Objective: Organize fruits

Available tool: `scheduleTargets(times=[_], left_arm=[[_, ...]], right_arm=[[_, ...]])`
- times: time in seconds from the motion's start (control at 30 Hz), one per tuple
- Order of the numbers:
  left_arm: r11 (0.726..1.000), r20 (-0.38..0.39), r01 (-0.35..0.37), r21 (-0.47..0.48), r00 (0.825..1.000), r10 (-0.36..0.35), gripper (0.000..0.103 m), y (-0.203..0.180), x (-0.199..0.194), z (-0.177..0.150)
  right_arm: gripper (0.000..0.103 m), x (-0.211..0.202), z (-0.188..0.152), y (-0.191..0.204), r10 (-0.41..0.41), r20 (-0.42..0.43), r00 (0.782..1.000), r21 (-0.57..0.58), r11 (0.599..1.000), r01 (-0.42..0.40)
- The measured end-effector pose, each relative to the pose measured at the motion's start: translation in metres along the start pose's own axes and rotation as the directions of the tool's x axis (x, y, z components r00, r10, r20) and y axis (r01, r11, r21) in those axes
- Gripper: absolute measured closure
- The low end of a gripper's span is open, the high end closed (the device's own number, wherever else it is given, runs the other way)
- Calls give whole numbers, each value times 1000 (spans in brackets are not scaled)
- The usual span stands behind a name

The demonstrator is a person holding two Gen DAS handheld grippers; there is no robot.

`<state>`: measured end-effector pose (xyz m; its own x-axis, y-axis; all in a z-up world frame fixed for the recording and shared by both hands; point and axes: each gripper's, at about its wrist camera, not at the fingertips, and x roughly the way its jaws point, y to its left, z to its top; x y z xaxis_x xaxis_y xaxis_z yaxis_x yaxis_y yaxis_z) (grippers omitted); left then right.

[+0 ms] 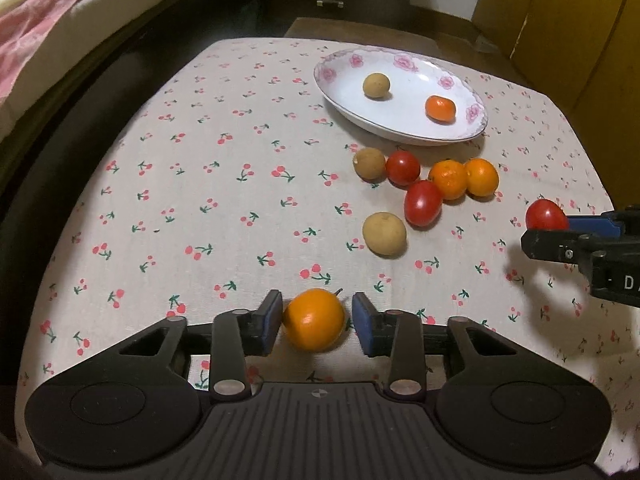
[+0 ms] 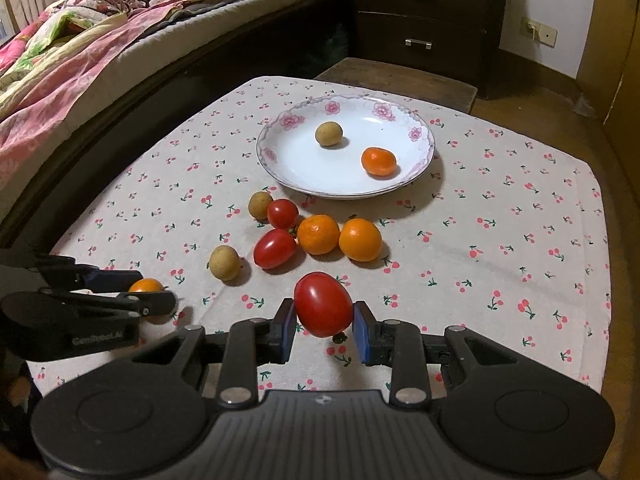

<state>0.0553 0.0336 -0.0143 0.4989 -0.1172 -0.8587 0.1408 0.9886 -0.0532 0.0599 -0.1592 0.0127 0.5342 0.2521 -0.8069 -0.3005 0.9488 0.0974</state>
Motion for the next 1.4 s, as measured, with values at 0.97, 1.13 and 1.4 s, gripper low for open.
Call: scheduleTargets(times=[0.97,1.13,1.4], left_arm=[[997,85,18,80,996,-25,62,-40,-11,32],[996,101,20,88,995,-29,62,-43,-9,45],[995,112,27,99,993,-38,62,-48,-4,59]], right_arm=[[72,-3,14,-6,-20,49,999,11,1000,19],[72,-2,19,-8,-24,60,998,18,1000,23],[72,1,26,-10,-30,69,997,21,999,29]])
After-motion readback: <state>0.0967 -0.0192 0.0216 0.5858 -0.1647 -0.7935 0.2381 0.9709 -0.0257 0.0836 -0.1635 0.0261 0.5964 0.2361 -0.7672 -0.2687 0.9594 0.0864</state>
